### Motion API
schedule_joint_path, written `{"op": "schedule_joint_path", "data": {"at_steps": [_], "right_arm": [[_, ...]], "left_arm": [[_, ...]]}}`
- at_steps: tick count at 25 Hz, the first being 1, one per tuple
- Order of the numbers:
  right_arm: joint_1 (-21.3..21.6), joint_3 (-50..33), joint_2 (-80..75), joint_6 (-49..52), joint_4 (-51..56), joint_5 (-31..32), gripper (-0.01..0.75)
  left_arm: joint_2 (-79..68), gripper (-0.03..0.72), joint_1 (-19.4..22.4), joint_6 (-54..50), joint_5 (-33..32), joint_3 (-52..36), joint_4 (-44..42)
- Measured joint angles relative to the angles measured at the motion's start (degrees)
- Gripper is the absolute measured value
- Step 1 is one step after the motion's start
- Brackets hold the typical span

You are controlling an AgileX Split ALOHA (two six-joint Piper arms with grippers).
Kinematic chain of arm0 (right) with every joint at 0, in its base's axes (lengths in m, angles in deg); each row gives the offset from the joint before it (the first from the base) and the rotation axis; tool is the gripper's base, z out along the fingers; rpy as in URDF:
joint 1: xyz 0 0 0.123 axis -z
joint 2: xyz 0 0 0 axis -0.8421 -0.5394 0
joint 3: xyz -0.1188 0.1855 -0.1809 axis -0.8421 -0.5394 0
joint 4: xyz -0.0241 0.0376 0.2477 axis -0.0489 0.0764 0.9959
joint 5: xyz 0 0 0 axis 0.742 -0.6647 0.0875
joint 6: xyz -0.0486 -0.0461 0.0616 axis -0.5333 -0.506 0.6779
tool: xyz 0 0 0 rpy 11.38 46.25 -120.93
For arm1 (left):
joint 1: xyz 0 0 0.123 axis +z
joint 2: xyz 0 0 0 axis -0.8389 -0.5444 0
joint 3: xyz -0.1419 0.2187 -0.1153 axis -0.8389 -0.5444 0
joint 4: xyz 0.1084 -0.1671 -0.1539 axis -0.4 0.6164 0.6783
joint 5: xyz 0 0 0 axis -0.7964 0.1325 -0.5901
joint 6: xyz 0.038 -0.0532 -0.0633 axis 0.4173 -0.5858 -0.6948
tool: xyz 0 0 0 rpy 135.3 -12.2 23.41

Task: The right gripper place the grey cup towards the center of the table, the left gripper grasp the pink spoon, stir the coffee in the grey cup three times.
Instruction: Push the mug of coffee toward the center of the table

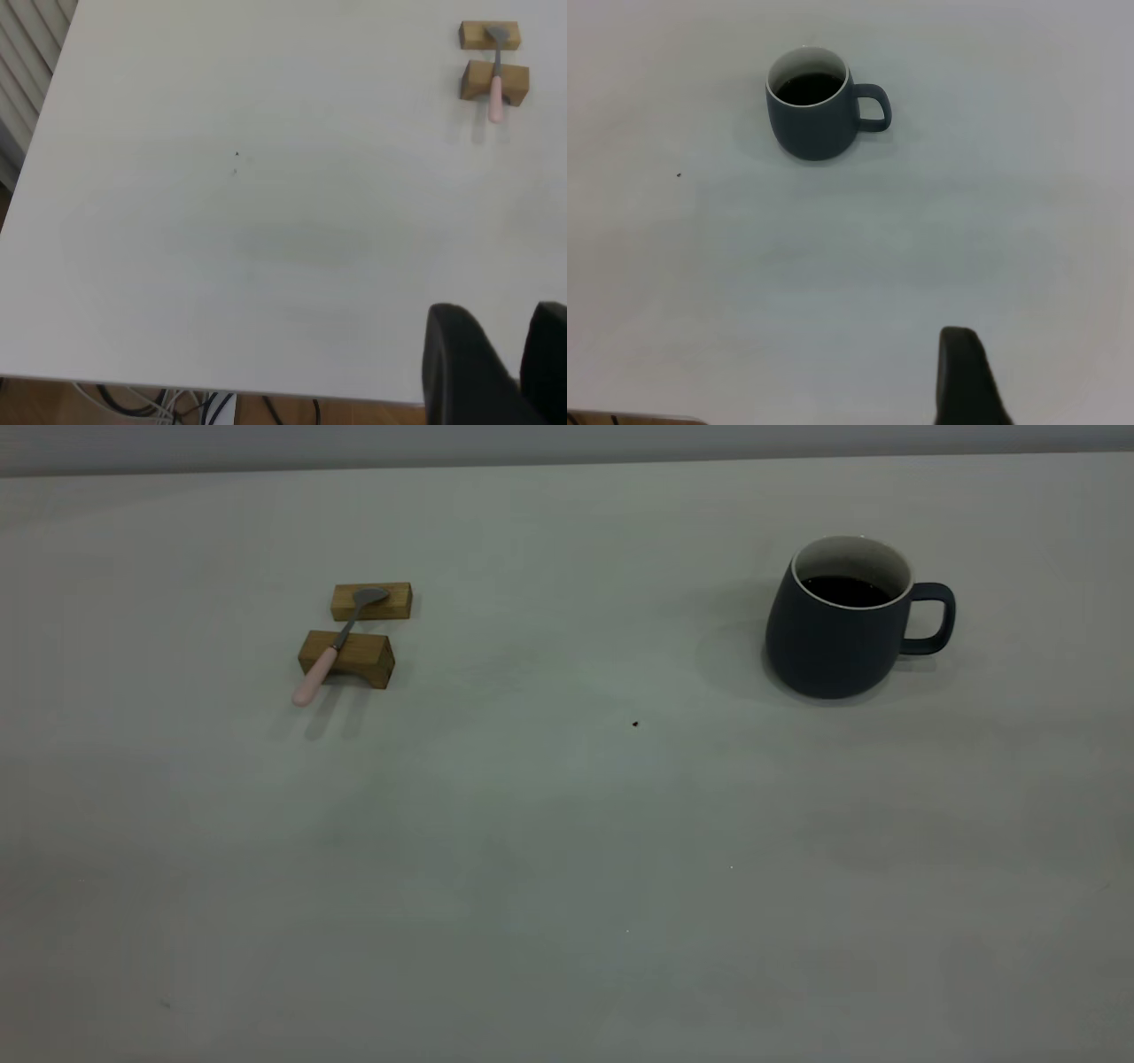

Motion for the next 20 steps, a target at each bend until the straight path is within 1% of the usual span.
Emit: {"op": "schedule_joint_path", "data": {"at_steps": [11, 14, 16, 20], "right_arm": [[0.0, 0.1, -0.1, 0.0, -0.1, 0.0, 0.491], [0.0, 0.4, -3.4, 0.0, -0.6, -0.6, 0.491], [0.0, 0.9, -7.2, 0.0, -1.6, -3.8, 0.491], [0.0, 1.2, -19.1, 0.0, -7.6, -17.9, 0.491]], "left_arm": [[0.0, 0.239, 0.0, 0.0, 0.0, 0.0, 0.0], [0.0, 0.239, 0.0, 0.0, 0.0, 0.0, 0.0], [0.0, 0.239, 0.0, 0.0, 0.0, 0.0, 0.0], [0.0, 0.239, 0.0, 0.0, 0.0, 0.0, 0.0]]}}
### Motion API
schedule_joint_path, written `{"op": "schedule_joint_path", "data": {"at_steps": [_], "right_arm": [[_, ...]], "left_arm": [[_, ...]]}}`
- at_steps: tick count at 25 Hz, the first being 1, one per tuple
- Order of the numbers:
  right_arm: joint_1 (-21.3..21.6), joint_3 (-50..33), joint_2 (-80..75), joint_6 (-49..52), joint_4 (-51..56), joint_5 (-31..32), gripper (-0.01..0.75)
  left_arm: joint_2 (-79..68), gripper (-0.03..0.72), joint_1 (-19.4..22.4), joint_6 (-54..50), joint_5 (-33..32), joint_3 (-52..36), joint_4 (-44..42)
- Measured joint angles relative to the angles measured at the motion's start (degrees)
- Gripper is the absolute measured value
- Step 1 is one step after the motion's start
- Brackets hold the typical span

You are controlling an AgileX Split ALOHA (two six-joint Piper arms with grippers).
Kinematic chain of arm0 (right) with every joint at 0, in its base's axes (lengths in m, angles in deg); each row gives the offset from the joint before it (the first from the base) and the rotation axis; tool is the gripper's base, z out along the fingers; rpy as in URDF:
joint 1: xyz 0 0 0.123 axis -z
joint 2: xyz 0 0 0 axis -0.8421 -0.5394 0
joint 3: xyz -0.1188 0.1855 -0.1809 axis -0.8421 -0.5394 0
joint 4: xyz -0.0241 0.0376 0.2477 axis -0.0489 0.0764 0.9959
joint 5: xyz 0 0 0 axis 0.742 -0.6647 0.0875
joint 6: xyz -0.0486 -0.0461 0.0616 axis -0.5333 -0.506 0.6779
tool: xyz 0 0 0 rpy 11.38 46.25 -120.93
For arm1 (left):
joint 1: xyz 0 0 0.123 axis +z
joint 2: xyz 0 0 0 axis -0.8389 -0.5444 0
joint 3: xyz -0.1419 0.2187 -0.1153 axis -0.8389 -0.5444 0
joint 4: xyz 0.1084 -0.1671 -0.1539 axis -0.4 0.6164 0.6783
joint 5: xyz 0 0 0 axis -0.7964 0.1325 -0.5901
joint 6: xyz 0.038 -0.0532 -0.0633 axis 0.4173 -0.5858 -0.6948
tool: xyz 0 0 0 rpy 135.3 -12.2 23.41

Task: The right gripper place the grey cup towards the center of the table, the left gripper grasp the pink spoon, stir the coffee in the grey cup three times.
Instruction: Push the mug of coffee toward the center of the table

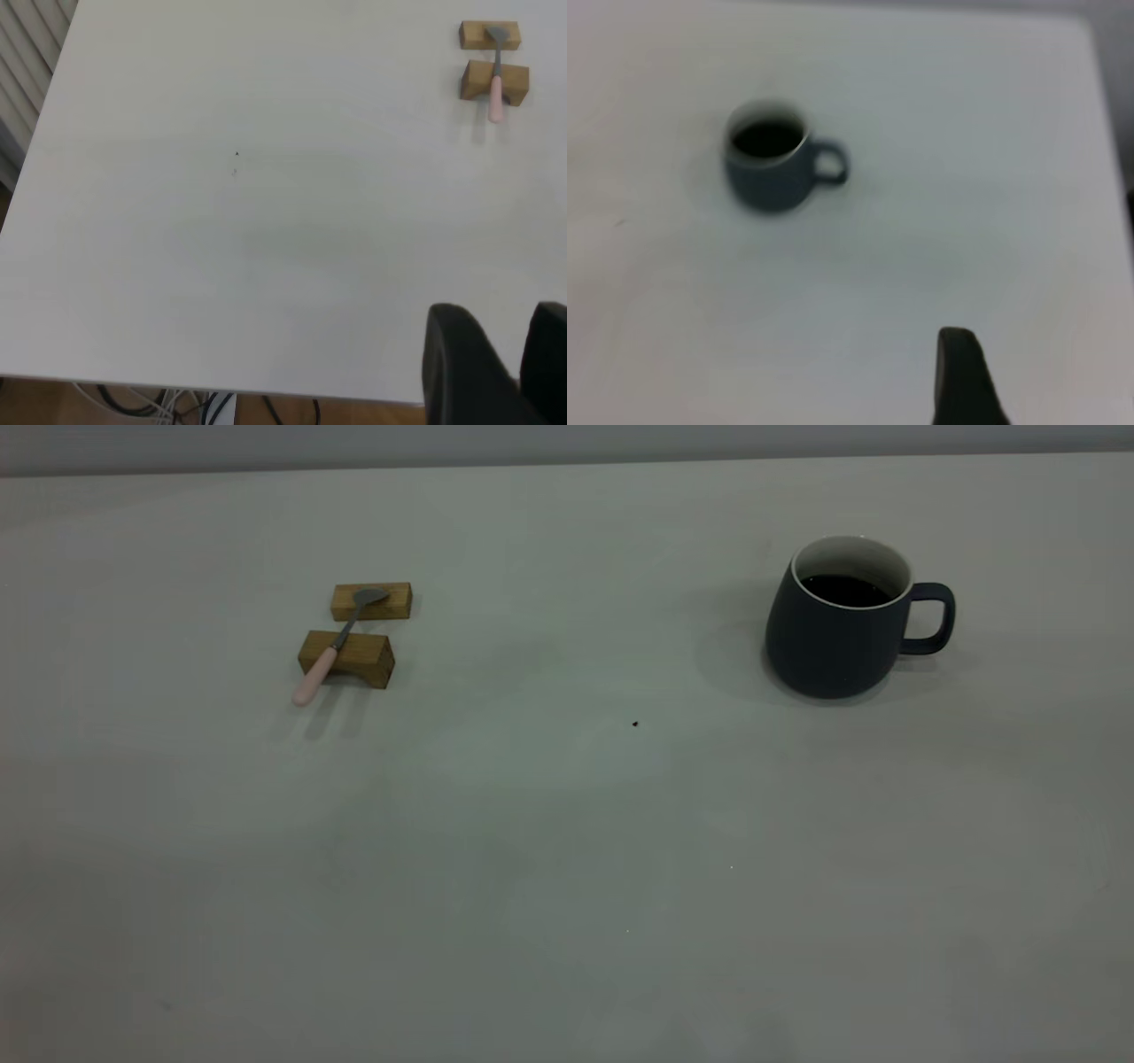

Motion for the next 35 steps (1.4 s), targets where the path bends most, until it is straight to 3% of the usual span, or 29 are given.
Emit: {"op": "schedule_joint_path", "data": {"at_steps": [6, 9, 15, 27, 35], "right_arm": [[0.0, 0.3, -25.7, 0.0, -2.6, -20.6, 0.491], [0.0, 3.2, -39.6, -0.1, -1.2, -24.6, 0.491], [0.0, 15.2, -65.2, -7.7, -1.3, -22.4, 0.491], [1.7, 38.9, -94.7, -55.8, 1.2, -22.6, 0.491], [5.7, 45.8, -102.3, -81.2, 8.3, -22.6, 0.491]], "left_arm": [[0.0, 0.239, 0.0, 0.0, 0.0, 0.0, 0.0], [0.0, 0.239, 0.0, 0.0, 0.0, 0.0, 0.0], [0.0, 0.239, 0.0, 0.0, 0.0, 0.0, 0.0], [0.0, 0.239, 0.0, 0.1, 0.0, 0.0, 0.0], [0.0, 0.239, 0.0, 0.0, 0.0, 0.0, 0.0]]}}
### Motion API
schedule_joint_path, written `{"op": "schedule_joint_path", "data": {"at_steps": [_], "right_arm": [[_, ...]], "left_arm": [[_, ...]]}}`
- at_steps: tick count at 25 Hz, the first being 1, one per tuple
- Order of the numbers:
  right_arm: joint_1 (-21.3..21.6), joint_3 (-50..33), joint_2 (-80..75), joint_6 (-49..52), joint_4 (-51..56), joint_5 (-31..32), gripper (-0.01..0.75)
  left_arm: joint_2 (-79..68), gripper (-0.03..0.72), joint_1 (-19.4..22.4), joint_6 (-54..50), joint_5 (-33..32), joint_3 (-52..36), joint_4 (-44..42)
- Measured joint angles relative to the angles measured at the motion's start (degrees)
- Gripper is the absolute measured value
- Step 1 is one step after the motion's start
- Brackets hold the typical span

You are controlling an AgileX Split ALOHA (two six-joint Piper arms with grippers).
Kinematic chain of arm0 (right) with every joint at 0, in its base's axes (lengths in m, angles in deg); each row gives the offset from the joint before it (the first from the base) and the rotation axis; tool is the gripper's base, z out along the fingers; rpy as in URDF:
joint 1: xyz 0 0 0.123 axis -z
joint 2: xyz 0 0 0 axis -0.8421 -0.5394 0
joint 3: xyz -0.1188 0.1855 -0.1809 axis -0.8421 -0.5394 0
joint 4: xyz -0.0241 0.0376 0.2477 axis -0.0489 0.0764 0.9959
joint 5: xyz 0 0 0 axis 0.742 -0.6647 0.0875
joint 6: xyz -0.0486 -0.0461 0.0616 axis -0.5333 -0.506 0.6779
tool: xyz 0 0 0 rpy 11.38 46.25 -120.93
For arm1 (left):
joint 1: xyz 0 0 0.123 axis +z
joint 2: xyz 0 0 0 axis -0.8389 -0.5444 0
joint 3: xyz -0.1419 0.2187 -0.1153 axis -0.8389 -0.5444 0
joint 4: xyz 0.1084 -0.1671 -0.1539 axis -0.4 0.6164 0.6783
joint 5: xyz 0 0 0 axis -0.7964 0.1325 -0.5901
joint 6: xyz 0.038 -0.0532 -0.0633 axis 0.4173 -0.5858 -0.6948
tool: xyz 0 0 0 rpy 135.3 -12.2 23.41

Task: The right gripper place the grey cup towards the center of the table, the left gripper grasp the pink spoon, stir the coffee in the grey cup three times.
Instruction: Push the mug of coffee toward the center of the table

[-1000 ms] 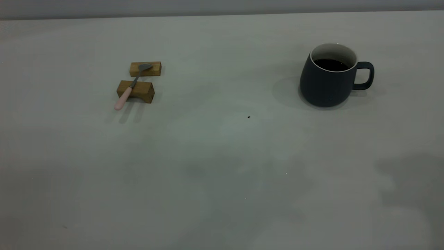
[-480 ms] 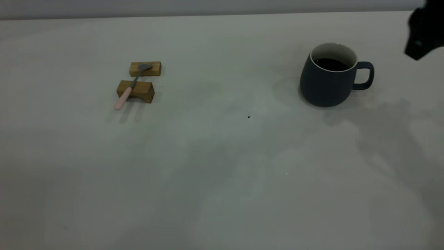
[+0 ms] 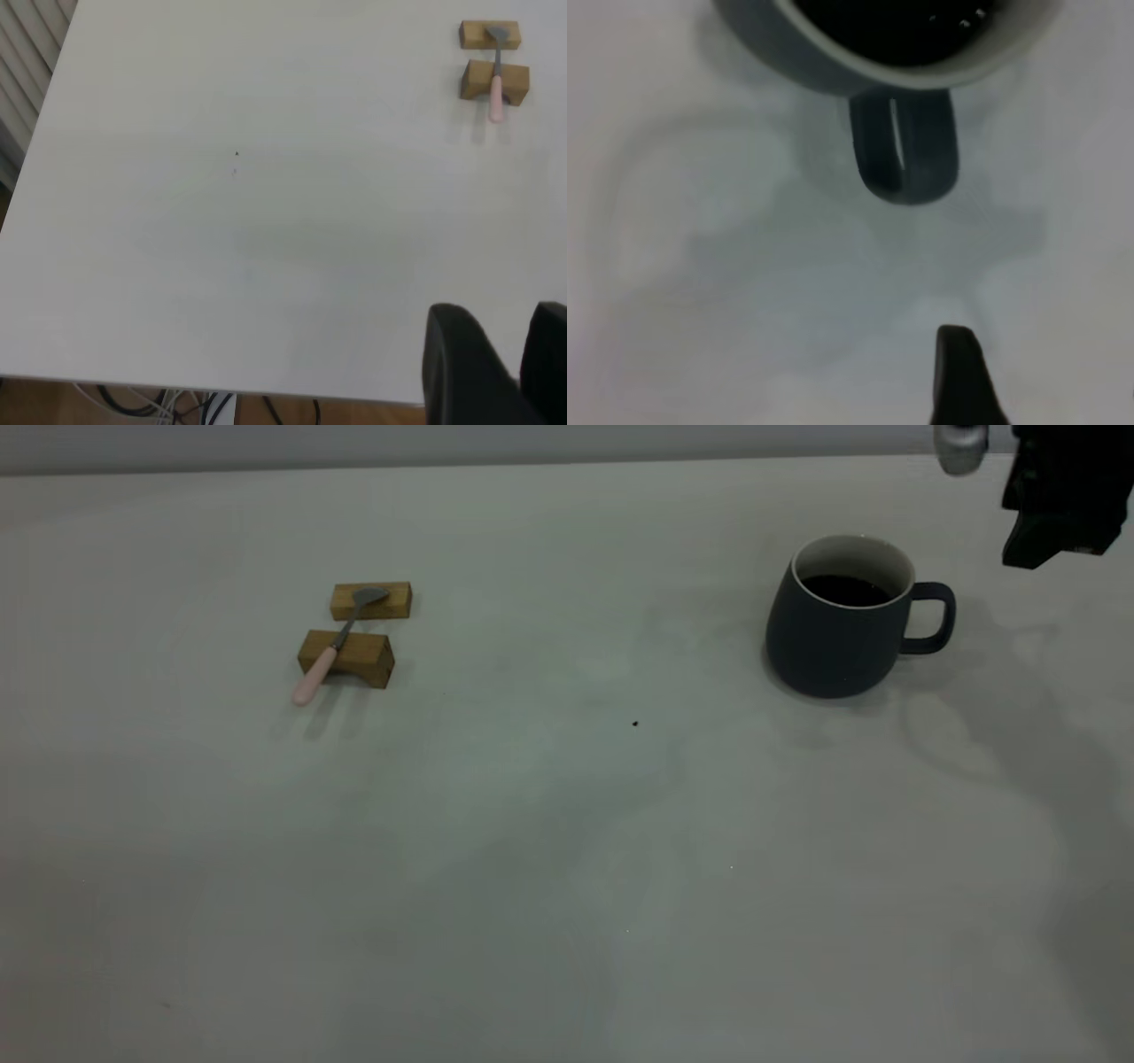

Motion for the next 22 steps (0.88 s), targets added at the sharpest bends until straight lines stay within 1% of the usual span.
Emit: {"op": "schedule_joint_path", "data": {"at_steps": [5, 9, 13, 18, 22], "right_arm": [[1.1, 2.3, -2.5, -18.0, 14.0, 2.4, 0.491], [1.9, 4.0, -4.8, -28.6, 24.3, 5.1, 0.491], [1.9, 4.4, -6.2, -33.6, 29.4, 5.0, 0.491], [2.0, 4.4, -8.2, -35.1, 30.6, 4.5, 0.491], [2.0, 4.4, -9.7, -35.7, 30.8, 2.8, 0.491]], "left_arm": [[0.0, 0.239, 0.0, 0.0, 0.0, 0.0, 0.0], [0.0, 0.239, 0.0, 0.0, 0.0, 0.0, 0.0], [0.0, 0.239, 0.0, 0.0, 0.0, 0.0, 0.0], [0.0, 0.239, 0.0, 0.0, 0.0, 0.0, 0.0], [0.0, 0.239, 0.0, 0.0, 0.0, 0.0, 0.0]]}}
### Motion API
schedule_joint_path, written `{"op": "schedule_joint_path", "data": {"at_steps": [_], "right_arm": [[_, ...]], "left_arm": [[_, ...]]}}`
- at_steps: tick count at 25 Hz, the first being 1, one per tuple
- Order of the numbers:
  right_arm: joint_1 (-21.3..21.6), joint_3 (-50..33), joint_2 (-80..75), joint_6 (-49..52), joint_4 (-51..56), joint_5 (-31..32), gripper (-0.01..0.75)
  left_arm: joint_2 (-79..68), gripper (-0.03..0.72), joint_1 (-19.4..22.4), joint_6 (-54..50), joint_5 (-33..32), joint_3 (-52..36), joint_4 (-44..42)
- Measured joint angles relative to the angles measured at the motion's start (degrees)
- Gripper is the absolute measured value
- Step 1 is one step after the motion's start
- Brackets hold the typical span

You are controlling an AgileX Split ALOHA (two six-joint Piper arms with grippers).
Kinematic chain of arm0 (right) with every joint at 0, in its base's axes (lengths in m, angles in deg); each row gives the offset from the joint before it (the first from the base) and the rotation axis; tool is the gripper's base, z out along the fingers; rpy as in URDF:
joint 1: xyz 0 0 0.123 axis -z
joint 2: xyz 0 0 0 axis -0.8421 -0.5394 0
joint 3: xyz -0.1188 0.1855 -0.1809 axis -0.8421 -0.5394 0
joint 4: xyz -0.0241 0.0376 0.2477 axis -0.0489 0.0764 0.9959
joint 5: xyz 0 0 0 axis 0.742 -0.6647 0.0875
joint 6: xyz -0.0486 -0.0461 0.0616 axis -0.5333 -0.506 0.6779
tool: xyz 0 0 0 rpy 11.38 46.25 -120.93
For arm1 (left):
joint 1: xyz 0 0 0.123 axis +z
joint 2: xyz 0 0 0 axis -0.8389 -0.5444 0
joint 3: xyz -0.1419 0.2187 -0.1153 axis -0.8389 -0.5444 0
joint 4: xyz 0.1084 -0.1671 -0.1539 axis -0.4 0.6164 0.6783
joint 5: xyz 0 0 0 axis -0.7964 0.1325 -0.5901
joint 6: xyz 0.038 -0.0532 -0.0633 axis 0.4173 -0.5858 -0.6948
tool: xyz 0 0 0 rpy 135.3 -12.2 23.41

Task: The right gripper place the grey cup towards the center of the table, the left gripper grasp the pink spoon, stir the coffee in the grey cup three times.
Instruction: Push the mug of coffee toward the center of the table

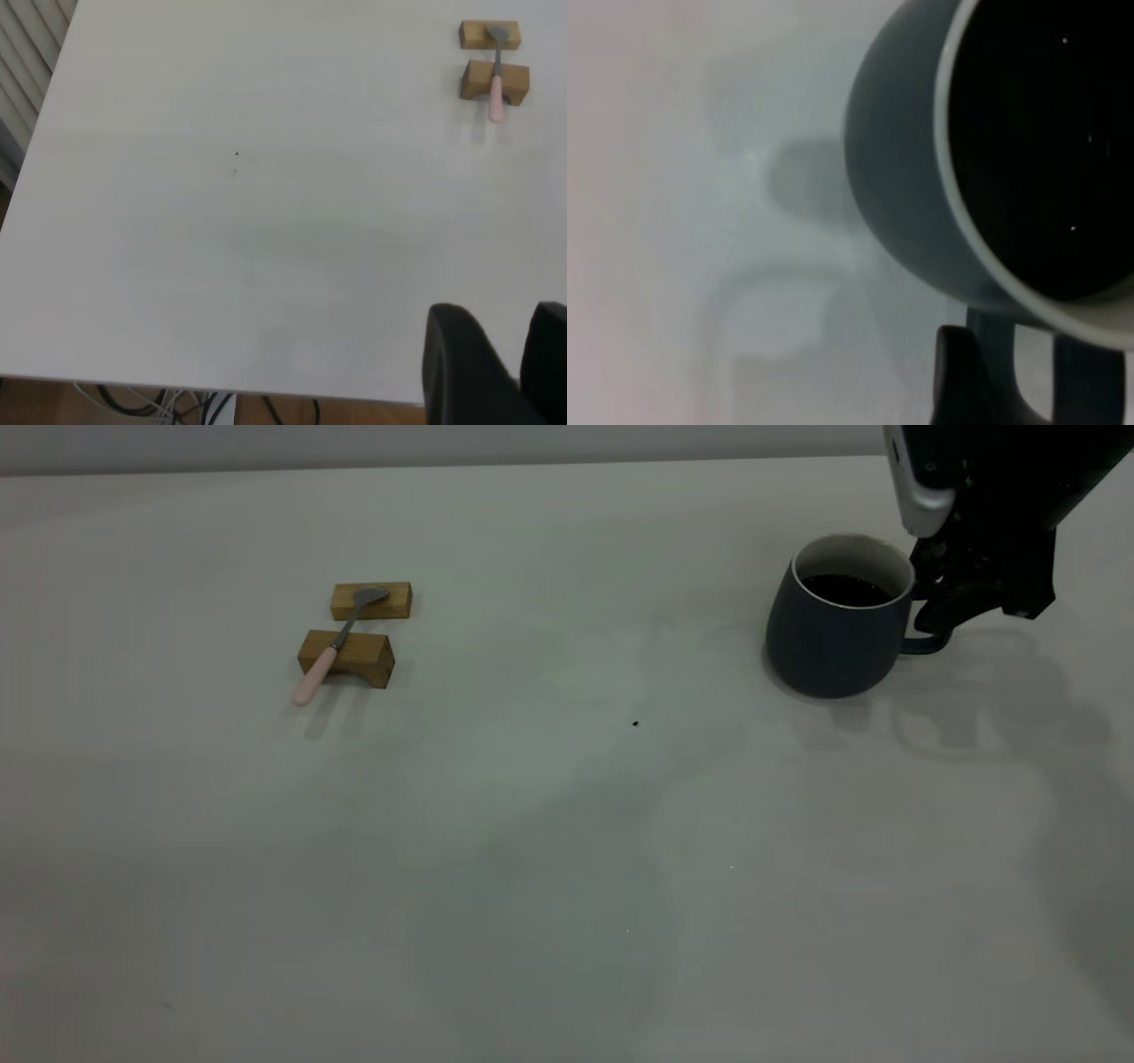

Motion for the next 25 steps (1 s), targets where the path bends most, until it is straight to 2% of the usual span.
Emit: {"op": "schedule_joint_path", "data": {"at_steps": [10, 20, 25], "right_arm": [[-1.1, 2.6, -3.6, -9.1, 12.1, -1.8, 0.491], [-9.7, 2.9, -4.3, -10.3, 20.4, -2.3, 0.491], [-14.3, 5.6, -6.1, -10.3, 23.4, -2.6, 0.491]], "left_arm": [[0.0, 0.239, 0.0, 0.0, 0.0, 0.0, 0.0], [0.0, 0.239, 0.0, 0.0, 0.0, 0.0, 0.0], [0.0, 0.239, 0.0, 0.0, 0.0, 0.0, 0.0]]}}
